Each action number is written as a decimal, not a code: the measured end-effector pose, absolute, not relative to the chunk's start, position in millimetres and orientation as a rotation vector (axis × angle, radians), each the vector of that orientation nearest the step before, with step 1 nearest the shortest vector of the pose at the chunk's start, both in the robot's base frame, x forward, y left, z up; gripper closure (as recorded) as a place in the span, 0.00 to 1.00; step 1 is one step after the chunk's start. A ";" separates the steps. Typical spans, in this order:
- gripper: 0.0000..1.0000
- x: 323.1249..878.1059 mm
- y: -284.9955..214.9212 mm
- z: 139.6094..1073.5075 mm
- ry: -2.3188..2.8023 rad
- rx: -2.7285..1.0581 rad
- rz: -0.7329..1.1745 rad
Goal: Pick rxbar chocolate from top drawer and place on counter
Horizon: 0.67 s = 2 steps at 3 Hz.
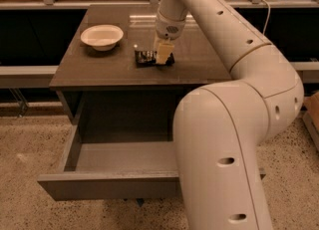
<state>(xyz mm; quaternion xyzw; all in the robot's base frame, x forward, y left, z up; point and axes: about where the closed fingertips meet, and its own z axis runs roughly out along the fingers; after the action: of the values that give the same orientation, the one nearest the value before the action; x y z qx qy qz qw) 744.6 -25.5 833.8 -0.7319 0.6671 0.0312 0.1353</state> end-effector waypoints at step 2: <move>0.28 755.5 -20.3 829.2 1.917 -2.098 0.077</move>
Offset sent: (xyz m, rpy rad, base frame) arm 0.0067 0.0016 -0.0015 0.0081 -0.0141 -0.0044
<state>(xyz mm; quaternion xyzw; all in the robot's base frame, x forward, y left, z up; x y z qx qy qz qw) 755.5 -20.3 829.2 -0.7297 0.6669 0.0269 0.1488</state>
